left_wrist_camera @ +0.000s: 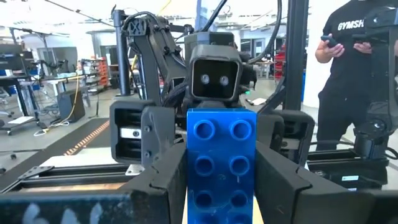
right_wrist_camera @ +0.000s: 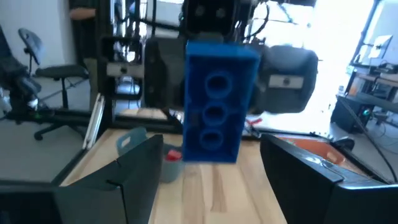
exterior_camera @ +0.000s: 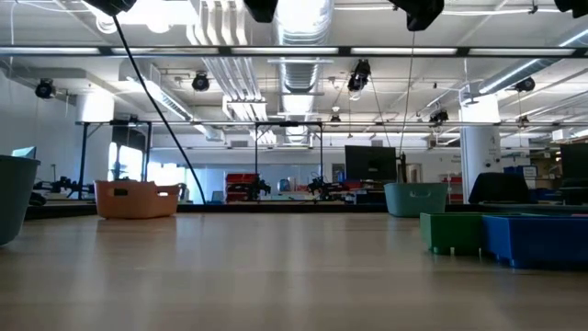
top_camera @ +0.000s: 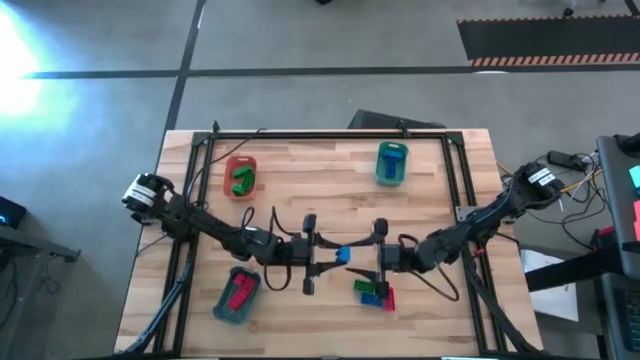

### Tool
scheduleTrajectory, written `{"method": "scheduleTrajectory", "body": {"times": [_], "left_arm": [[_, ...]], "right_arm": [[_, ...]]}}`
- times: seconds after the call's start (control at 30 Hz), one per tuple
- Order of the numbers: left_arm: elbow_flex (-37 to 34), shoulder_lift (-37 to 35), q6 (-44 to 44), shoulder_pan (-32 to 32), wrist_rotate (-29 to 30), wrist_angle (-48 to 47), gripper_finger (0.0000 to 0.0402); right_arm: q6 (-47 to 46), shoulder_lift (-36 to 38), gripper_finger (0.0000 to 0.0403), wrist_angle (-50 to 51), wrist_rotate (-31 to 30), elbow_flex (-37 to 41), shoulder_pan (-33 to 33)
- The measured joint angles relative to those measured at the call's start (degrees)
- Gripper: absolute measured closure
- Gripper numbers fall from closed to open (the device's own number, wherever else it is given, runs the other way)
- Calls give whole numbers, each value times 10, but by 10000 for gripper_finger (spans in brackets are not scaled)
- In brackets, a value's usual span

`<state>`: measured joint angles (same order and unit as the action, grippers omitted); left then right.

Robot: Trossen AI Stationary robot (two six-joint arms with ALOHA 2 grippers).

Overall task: Sort & place blocks by color
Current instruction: Put the blue game piece into the green bin

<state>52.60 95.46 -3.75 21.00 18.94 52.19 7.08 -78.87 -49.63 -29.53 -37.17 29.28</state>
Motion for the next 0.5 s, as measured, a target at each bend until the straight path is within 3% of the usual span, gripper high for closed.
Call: {"method": "scheduleTrajectory", "body": {"times": [0.2, 0.37, 0.5], "left_arm": [[0, 0, -1, -8, -6, 9, 276], [0, 0, -2, -15, -8, 13, 276], [0, 0, -2, -18, -9, 13, 276]], "right_arm": [[0, 0, 145, -9, 3, 0, -26], [1, 0, 146, -29, 67, 0, -45], [13, 0, 158, -37, 73, 0, -49]]}}
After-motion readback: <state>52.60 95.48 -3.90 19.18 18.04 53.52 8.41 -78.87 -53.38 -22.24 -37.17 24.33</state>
